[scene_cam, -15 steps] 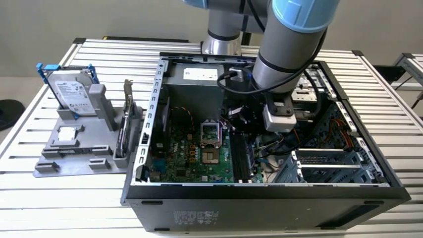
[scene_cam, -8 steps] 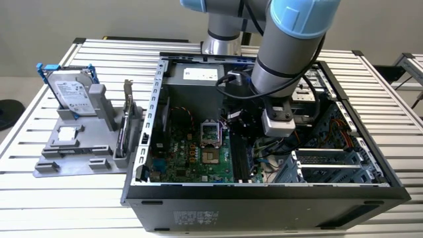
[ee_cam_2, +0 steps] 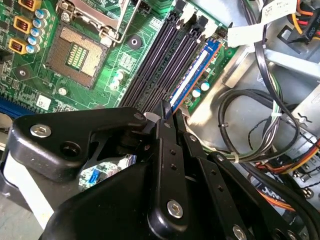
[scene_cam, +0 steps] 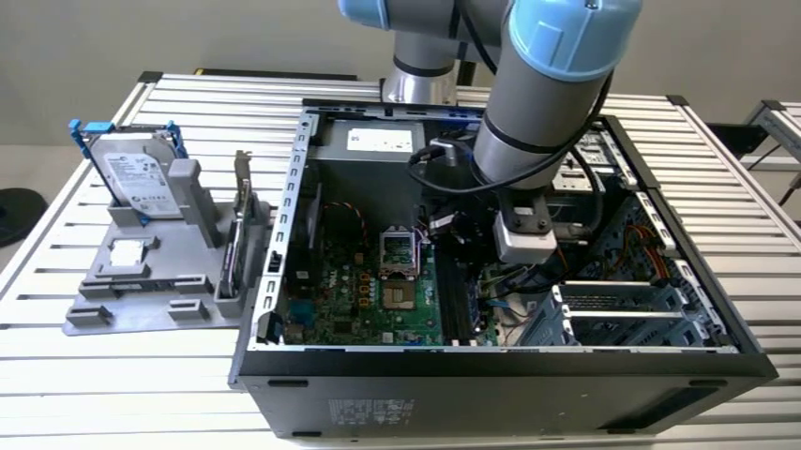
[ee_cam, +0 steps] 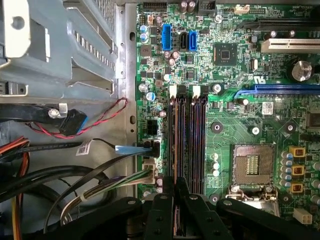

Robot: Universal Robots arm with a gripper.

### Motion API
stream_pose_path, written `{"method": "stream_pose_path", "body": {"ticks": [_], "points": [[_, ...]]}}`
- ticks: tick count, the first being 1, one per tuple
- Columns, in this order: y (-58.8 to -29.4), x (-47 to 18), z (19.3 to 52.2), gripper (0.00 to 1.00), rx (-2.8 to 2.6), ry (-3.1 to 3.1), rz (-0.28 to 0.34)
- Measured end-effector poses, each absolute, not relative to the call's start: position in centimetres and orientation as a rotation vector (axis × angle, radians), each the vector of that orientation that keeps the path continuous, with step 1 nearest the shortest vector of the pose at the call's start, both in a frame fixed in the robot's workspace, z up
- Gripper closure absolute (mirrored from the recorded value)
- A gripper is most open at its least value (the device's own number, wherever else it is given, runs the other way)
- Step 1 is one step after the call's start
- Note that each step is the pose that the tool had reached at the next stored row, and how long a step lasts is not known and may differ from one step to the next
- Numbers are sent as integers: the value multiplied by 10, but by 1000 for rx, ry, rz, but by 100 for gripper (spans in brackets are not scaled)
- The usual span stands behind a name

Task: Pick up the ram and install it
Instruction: 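Insert the ram into the slot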

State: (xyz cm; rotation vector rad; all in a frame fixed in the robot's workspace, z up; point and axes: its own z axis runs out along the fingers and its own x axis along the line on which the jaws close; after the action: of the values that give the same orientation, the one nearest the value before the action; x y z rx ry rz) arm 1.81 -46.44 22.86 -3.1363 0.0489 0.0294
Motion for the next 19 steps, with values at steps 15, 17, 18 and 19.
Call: {"method": "stream_pose_path", "body": {"ticks": [15, 17, 18, 19], "points": [[-465, 18, 217, 100, -3136, 49, 30], [-465, 18, 216, 100, -3137, 49, 30], [-465, 18, 215, 100, -3137, 49, 30], [-465, 18, 215, 100, -3137, 49, 30]]}}
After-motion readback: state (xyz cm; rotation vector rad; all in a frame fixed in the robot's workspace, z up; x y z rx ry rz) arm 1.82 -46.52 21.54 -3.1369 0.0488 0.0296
